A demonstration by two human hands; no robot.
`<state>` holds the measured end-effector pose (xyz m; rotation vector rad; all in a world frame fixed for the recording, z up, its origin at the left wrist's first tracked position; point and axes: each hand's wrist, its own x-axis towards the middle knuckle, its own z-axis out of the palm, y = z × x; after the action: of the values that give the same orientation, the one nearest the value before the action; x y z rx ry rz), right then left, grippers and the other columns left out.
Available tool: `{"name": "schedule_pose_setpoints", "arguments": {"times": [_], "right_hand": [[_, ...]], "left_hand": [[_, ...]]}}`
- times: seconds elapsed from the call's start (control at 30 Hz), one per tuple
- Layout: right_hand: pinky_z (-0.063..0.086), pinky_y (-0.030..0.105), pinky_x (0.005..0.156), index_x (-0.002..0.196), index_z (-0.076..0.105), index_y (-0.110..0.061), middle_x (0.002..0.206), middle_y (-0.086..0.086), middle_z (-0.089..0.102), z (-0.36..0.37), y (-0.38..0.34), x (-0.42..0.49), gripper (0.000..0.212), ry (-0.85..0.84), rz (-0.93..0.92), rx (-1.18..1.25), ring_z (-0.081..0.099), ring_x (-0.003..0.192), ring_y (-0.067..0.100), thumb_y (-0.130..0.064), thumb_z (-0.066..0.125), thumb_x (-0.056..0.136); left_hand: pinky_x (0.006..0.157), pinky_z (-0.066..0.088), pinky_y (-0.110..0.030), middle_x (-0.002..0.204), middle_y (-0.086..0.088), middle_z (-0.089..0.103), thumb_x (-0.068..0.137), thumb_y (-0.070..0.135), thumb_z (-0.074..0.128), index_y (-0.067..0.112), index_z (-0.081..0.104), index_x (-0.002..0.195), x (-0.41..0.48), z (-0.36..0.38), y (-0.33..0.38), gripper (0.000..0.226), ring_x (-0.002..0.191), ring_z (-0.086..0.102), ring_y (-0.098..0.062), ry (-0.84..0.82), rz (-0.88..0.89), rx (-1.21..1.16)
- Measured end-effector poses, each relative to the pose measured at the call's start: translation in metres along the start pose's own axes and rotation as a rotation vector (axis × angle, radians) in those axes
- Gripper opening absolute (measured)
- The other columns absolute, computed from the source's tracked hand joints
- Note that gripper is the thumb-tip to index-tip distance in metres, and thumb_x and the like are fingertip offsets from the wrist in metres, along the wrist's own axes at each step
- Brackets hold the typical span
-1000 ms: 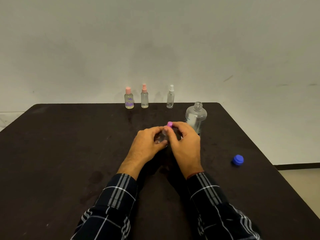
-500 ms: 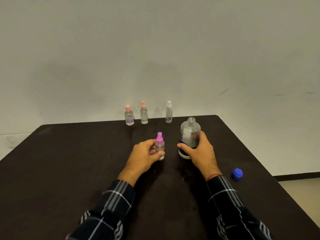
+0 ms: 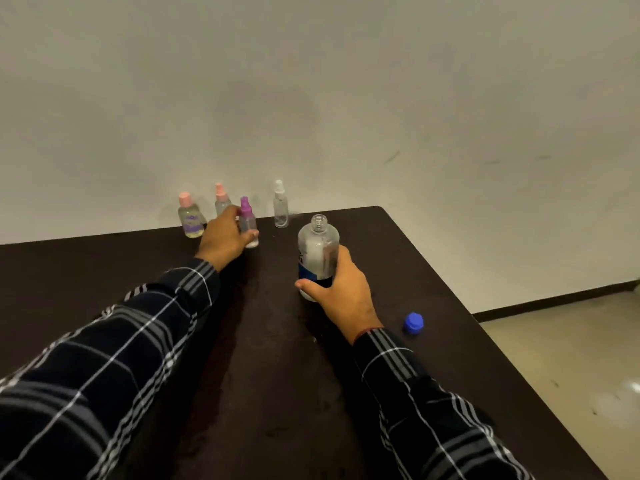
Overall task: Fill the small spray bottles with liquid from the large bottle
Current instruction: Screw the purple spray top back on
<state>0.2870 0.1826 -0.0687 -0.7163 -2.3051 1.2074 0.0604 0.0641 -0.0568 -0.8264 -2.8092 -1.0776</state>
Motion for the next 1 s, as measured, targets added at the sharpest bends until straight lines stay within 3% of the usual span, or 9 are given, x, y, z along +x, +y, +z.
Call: {"name": "schedule_pose_setpoints", "arguments": {"times": [0.13, 0.37, 0.5, 0.7, 0.83, 1.0], "right_hand": [[0.050, 0.041, 0.104, 0.132, 0.046, -0.027, 0.132, -0.009, 0.060, 0.004, 0.004, 0.001, 0.074, -0.005, 0.013, -0.027, 0.057, 0.124, 0.015, -0.043, 0.087, 0.073], [0.049, 0.036, 0.104, 0.133, 0.044, -0.025, 0.135, -0.006, 0.058, 0.002, 0.003, 0.006, 0.074, -0.064, 0.047, -0.100, 0.055, 0.126, 0.017, -0.043, 0.086, 0.074], [0.051, 0.033, 0.099, 0.131, 0.044, -0.025, 0.132, -0.007, 0.059, 0.003, 0.004, 0.005, 0.073, -0.056, 0.037, -0.153, 0.057, 0.122, 0.015, -0.048, 0.084, 0.075], [0.052, 0.030, 0.095, 0.126, 0.045, -0.030, 0.126, -0.012, 0.061, 0.008, 0.009, 0.001, 0.069, -0.005, 0.022, -0.155, 0.059, 0.118, 0.012, -0.052, 0.083, 0.073], [0.052, 0.031, 0.097, 0.127, 0.045, -0.030, 0.128, -0.012, 0.061, 0.009, 0.011, -0.002, 0.070, 0.003, 0.024, -0.140, 0.058, 0.119, 0.012, -0.052, 0.083, 0.073], [0.052, 0.033, 0.099, 0.129, 0.045, -0.030, 0.128, -0.011, 0.061, 0.009, 0.011, -0.002, 0.070, -0.004, 0.022, -0.131, 0.058, 0.121, 0.012, -0.052, 0.083, 0.074]], "left_hand": [[0.089, 0.045, -0.038, 0.124, -0.014, 0.064, 0.092, 0.029, 0.073, 0.011, 0.055, 0.133, 0.023, 0.008, 0.006, 0.048, 0.113, 0.061, -0.034, 0.026, -0.013, 0.064], [0.087, 0.053, -0.043, 0.117, -0.012, 0.065, 0.088, 0.027, 0.075, 0.016, 0.062, 0.122, 0.038, 0.017, 0.005, 0.038, 0.106, 0.065, -0.035, 0.147, -0.066, 0.058], [0.091, 0.052, -0.050, 0.128, -0.016, 0.056, 0.090, 0.017, 0.071, 0.014, 0.054, 0.131, 0.038, 0.026, 0.014, 0.044, 0.111, 0.061, -0.041, 0.191, -0.059, 0.065], [0.095, 0.052, -0.052, 0.125, -0.019, 0.061, 0.093, 0.007, 0.063, 0.012, 0.041, 0.144, 0.044, 0.041, 0.019, 0.056, 0.115, 0.060, -0.041, 0.247, -0.020, 0.023], [0.099, 0.049, -0.057, 0.126, -0.020, 0.059, 0.097, 0.014, 0.058, 0.013, 0.032, 0.152, 0.042, 0.041, 0.022, 0.061, 0.117, 0.056, -0.041, 0.314, 0.054, 0.067], [0.081, 0.055, -0.043, 0.141, -0.014, 0.044, 0.095, 0.024, 0.065, 0.019, 0.035, 0.151, 0.029, 0.035, 0.040, 0.064, 0.114, 0.056, -0.035, 0.457, 0.204, 0.283]]}}
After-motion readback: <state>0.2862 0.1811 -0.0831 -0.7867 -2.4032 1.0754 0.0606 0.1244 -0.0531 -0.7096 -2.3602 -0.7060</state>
